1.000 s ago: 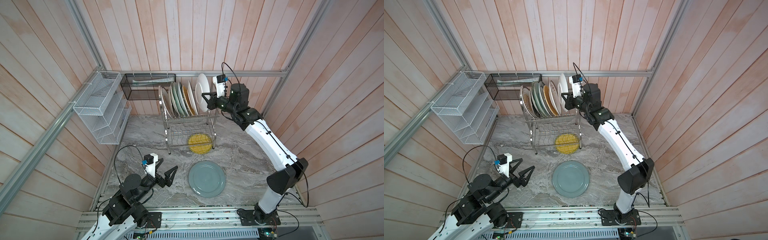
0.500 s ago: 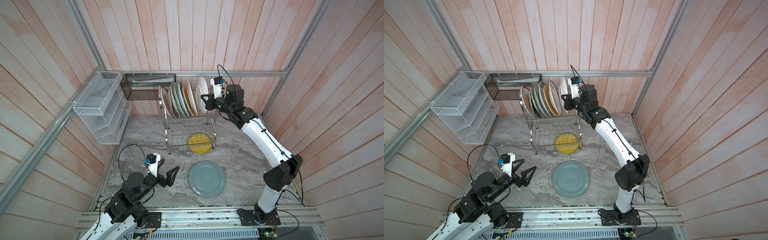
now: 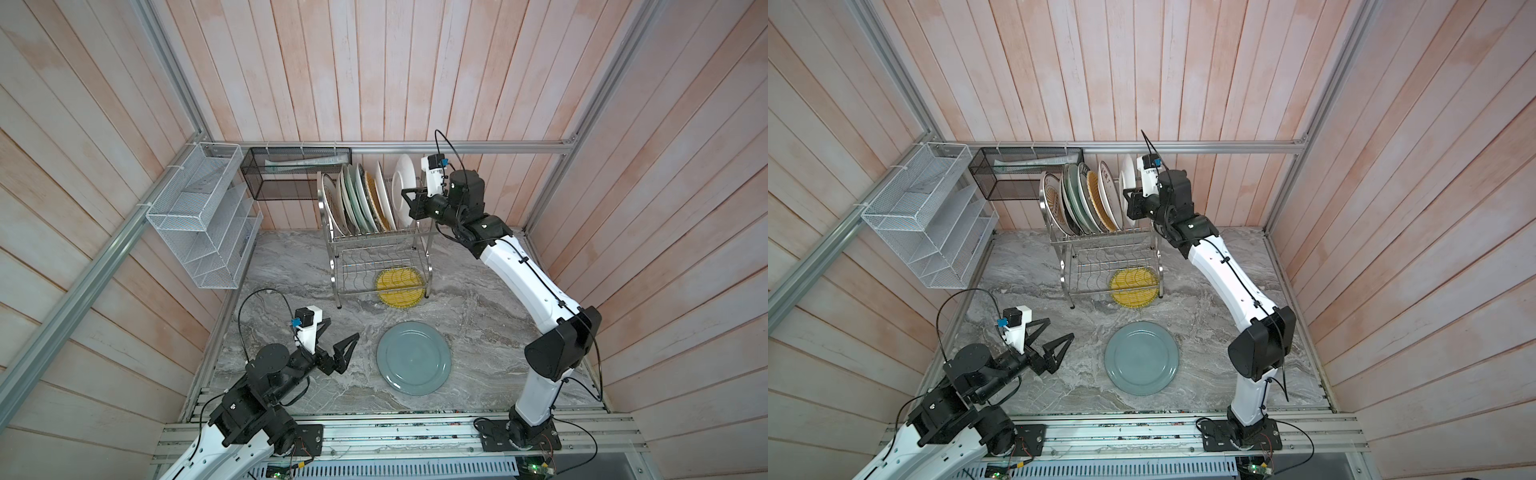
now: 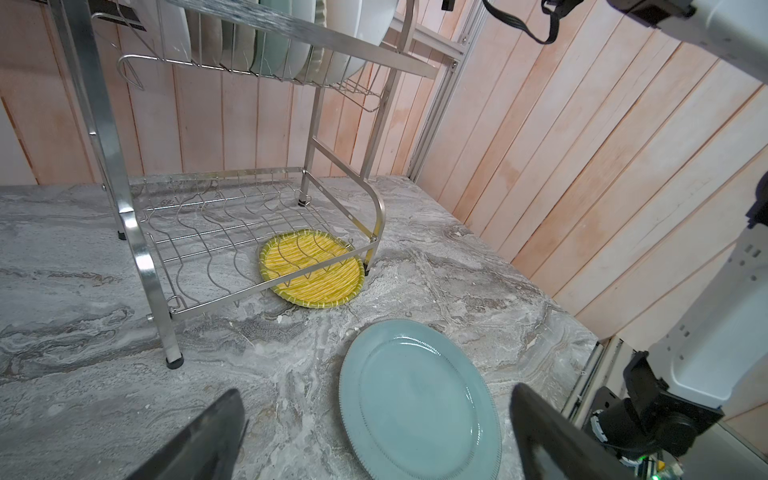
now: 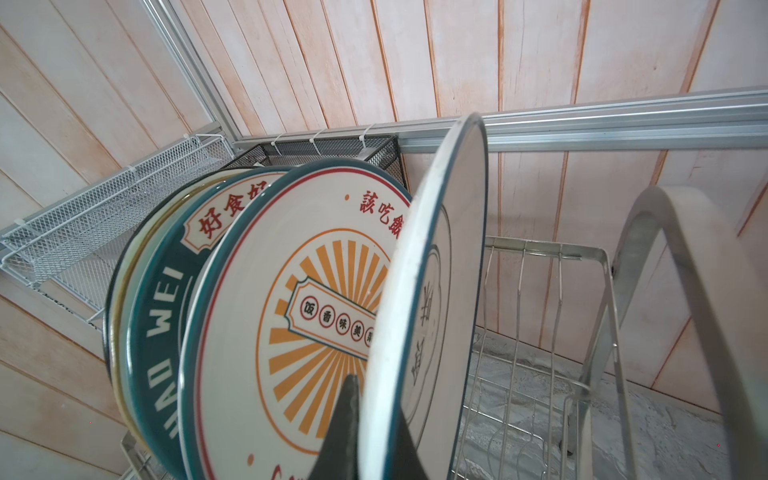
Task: Load the plates into the dish rack
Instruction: 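Lower the plate with the right gripper into the slot beside the other plates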
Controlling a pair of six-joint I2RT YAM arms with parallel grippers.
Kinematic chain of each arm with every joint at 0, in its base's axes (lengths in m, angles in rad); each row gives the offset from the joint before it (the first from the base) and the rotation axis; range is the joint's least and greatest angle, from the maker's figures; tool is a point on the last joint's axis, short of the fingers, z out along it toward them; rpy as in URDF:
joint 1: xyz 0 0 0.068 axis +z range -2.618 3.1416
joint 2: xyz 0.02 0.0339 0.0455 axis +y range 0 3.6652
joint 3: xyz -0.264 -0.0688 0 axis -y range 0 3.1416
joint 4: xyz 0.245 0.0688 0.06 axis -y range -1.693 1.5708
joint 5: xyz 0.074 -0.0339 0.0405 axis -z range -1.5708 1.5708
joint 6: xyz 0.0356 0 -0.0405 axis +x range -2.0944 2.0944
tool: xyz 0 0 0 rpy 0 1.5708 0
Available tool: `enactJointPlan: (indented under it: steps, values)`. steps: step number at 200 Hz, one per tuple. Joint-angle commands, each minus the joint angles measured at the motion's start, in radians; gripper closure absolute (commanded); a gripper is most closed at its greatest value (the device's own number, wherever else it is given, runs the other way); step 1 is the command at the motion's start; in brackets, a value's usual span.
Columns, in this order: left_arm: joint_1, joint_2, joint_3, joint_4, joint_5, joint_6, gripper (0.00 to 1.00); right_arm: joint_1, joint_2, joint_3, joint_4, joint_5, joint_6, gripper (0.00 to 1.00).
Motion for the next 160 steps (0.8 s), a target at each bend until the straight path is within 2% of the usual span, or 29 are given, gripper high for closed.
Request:
enactJointPlan:
  steps: [1, 17, 62, 160]
  values:
    - [0.0, 0.006, 0.01, -0.003, 0.005, 0.003, 0.0, 0.004, 0.026, 0.067, -0.009, 0.056, 0.019, 1.0]
    - [0.0, 0.007, 0.011, -0.002, 0.005, 0.001, 0.0, 0.018, 0.049, 0.116, -0.047, 0.074, 0.008, 1.0]
    - [0.0, 0.008, 0.013, -0.008, 0.005, 0.0, 0.0, 0.048, 0.065, 0.126, -0.055, 0.103, 0.006, 1.0]
    - [0.001, 0.002, 0.013, -0.013, 0.005, 0.001, 0.0, 0.061, 0.028, -0.027, -0.026, 0.14, -0.034, 1.0]
